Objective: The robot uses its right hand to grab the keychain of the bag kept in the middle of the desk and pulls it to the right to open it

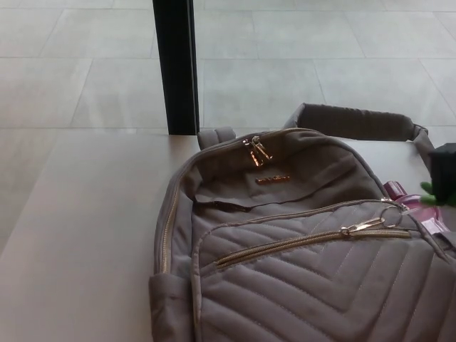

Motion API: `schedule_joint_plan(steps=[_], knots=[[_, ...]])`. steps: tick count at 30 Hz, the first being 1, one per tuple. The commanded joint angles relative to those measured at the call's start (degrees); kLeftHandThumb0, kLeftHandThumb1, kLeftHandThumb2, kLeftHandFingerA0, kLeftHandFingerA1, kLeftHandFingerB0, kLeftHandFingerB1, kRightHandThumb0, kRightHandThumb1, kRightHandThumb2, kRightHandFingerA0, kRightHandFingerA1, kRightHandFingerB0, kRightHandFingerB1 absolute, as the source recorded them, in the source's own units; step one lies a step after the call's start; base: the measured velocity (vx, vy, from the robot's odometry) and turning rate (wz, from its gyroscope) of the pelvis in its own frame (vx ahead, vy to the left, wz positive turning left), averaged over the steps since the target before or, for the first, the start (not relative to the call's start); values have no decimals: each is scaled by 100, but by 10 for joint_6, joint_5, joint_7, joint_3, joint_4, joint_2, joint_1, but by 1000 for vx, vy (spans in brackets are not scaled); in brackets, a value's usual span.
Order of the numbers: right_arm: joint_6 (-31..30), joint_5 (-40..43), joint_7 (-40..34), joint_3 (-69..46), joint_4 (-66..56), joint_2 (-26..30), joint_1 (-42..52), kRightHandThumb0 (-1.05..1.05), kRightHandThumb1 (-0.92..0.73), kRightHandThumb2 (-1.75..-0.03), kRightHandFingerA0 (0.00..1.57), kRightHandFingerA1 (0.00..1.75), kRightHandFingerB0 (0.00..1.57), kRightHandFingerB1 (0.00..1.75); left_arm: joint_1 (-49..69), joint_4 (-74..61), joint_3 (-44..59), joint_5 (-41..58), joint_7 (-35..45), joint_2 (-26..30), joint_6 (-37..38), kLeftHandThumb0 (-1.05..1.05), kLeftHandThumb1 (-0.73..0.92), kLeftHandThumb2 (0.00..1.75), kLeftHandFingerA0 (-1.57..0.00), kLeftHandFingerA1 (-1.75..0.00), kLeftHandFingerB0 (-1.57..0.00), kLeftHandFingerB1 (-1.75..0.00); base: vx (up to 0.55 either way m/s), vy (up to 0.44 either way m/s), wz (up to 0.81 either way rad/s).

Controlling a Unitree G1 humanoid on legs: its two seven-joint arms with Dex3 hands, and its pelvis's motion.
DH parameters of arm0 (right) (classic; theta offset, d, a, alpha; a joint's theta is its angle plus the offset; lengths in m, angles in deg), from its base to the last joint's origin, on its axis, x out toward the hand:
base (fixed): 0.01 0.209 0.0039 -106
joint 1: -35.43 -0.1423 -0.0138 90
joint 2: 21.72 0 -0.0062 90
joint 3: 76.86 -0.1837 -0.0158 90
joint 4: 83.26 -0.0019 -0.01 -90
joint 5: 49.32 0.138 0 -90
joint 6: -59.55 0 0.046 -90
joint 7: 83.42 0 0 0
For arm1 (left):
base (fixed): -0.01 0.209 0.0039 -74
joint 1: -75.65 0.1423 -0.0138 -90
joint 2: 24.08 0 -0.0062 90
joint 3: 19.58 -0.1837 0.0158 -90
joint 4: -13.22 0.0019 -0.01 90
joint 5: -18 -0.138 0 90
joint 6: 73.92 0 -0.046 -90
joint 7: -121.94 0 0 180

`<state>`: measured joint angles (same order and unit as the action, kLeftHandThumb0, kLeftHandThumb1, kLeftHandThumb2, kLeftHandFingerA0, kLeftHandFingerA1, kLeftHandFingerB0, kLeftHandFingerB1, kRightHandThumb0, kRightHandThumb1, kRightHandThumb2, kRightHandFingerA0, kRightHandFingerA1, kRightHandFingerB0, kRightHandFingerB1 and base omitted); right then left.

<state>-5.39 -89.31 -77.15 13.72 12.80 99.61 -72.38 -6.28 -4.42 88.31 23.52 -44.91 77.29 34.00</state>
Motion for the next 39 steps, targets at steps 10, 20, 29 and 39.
schedule_joint_plan(steps=[10, 20, 29, 39], knots=[[20, 0, -63, -60, 58, 61, 88, -16, -43, -100, 90, 175, 71, 150, 4, 1, -3, -2, -3, 6, -6, -84, 92, 78, -54, -51, -51, -44, 0, 0, 0], [19, -13, -102, -59, 100, 68, 112, -20, -43, -102, 89, 175, 69, 152, 7, -3, -1, 2, 0, 6, -7, -85, 92, 77, -54, -52, -52, -44, 0, 0, 0], [5, -14, -47, -46, 46, 82, 138, -69, -55, -86, 73, 77, 7, 40, 9, 1, -9, -5, -9, 7, -7, -87, 92, 76, -55, -50, -52, -43, 0, 0, 0], [-90, -13, 45, -56, -24, 88, 189, -105, -58, -104, 0, 12, 0, 4, 18, 3, -13, -7, -2, 7, -1, -88, 92, 77, -52, -48, -49, -43, 0, 0, 0]])
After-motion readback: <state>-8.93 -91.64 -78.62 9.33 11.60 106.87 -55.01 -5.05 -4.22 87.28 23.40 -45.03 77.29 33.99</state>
